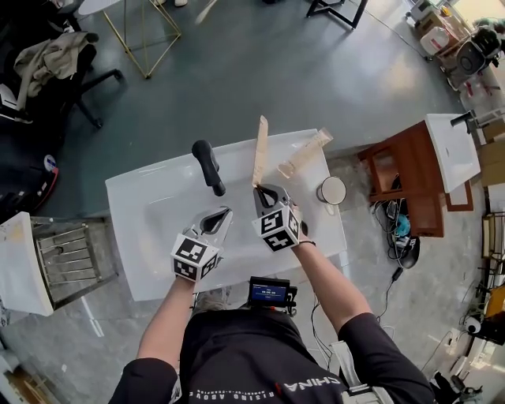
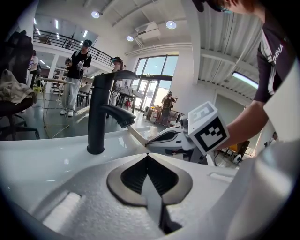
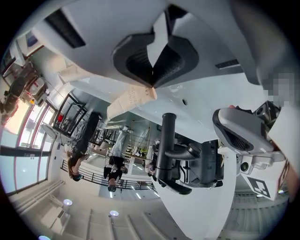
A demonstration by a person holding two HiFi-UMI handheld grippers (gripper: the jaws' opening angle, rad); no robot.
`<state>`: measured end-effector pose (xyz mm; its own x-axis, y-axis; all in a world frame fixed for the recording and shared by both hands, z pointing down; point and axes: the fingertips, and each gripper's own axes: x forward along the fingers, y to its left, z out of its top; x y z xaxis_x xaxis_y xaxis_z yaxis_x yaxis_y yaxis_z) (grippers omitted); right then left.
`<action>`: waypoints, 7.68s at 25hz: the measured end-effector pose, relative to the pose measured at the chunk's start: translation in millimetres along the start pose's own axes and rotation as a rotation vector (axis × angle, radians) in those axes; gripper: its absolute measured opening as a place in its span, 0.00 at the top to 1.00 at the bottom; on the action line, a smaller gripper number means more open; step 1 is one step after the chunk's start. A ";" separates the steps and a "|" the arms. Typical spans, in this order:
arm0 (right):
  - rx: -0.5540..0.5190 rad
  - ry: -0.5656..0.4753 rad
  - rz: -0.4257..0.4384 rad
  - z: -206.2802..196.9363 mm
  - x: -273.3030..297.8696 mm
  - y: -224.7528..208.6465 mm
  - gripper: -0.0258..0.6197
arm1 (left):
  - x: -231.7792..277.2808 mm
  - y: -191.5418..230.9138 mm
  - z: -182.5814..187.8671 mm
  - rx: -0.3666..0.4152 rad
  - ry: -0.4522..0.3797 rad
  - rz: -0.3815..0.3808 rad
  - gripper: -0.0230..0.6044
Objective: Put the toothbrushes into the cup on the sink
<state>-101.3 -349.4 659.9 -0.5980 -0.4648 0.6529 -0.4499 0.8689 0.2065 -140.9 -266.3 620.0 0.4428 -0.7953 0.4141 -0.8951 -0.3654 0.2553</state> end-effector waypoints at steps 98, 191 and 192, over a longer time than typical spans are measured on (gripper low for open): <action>0.057 0.641 0.370 -26.7 -262.9 -143.9 0.94 | 60.2 -143.3 120.7 0.267 -0.110 -0.225 0.96; 0.419 0.050 0.425 -60.3 -36.9 -302.5 0.78 | 149.6 -94.1 101.1 0.041 -0.054 0.045 0.96; 0.433 0.059 0.451 -62.1 -29.3 -300.8 0.77 | 149.6 -91.8 100.7 0.038 -0.052 0.055 0.96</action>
<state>92.8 -586.5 624.0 -0.7597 -0.0477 0.6486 -0.3970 0.8240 -0.4044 2.2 -400.5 570.6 0.3904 -0.8384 0.3804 -0.9198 -0.3376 0.1998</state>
